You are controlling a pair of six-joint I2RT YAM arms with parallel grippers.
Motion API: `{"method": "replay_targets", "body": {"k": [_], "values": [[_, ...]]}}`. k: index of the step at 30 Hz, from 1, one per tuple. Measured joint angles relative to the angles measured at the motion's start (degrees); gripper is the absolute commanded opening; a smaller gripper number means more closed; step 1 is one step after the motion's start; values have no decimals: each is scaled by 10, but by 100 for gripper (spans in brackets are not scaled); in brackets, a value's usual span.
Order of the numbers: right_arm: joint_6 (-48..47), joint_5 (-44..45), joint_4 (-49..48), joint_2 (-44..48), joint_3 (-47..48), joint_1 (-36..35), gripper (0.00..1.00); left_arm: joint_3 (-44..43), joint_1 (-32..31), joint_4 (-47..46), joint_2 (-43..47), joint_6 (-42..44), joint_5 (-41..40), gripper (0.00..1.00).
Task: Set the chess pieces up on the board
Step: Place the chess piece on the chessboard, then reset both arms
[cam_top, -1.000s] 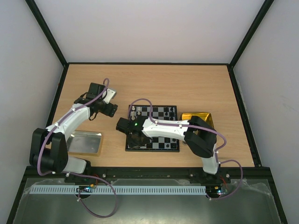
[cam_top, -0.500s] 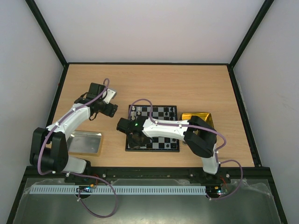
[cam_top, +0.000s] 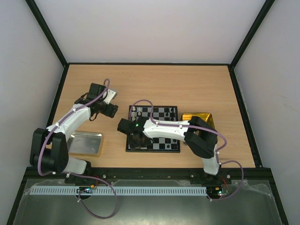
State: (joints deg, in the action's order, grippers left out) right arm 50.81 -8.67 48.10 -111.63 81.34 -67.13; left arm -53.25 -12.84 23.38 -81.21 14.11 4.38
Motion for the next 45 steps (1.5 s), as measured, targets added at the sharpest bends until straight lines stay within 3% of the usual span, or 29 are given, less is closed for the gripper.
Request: {"method": "replay_targets", "body": {"k": [23,33,38,45], "values": [[2,7,-6,12,-3,0,17,0,0,0,-3,0,0,90],[8,36,11,27,7,0,25,0,0,0,-3,0,-5,90],[17,69,26,78,21,1,28,0,4,3,7,1,-7,90],[35,119,34,214,-21,33,43,-5,8,32,56,29,-3,90]]}}
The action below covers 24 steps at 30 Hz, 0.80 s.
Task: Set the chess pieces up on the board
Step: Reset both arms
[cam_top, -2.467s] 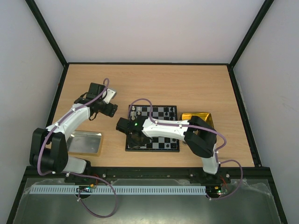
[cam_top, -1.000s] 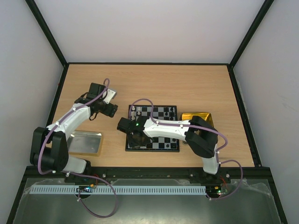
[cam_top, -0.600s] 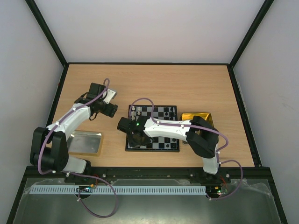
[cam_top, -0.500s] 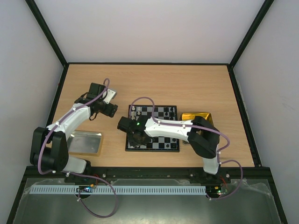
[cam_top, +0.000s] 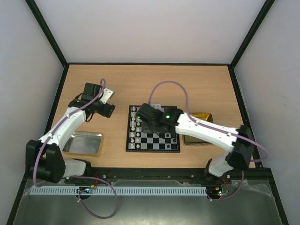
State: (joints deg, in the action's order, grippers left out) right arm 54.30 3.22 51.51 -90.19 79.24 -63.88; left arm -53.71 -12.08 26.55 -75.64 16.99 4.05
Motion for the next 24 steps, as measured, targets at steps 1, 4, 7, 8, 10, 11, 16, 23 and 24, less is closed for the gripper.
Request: {"method": "replay_targets", "body": {"k": [1,4,7,8,10,11,16,23,24], "values": [[2,9,2,23,-12,6,44,-1,0,7,7,7,0,90],[9,34,7,89,-55,23,56,-8,0,34,30,23,8,92],[14,61,10,158,-112,37,65,-9,-8,62,58,37,16,99],[16,70,12,180,-129,39,68,-9,-13,69,67,40,18,100],[21,86,12,222,-164,43,69,-9,-25,84,88,45,21,100],[26,92,12,242,-181,43,70,-9,-30,90,96,47,23,100],[40,110,9,330,-263,45,70,-9,-65,124,123,47,29,100],[62,122,8,462,-345,46,70,-8,-113,153,170,42,32,100],[64,122,8,481,-353,46,70,-6,-114,153,176,43,30,100]]}}
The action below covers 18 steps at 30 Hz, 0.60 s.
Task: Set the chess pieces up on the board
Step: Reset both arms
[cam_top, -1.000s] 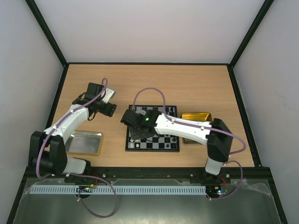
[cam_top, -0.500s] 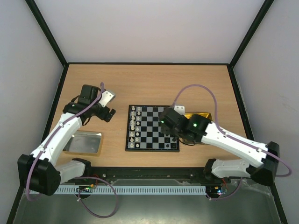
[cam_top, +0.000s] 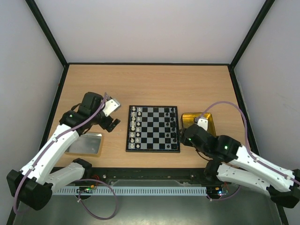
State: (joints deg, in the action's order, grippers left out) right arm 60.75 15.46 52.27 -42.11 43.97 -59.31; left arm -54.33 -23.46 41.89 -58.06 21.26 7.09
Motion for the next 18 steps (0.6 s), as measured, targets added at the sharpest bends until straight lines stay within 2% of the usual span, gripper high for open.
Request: {"method": "replay_targets", "body": {"k": [5,18], "values": [[10,0,-3,60,-36,0,70,19,0,6,20,2,-12,100],[13,-5,-5,98,-67,0,67,23,1,12,21,1,-15,100]]}}
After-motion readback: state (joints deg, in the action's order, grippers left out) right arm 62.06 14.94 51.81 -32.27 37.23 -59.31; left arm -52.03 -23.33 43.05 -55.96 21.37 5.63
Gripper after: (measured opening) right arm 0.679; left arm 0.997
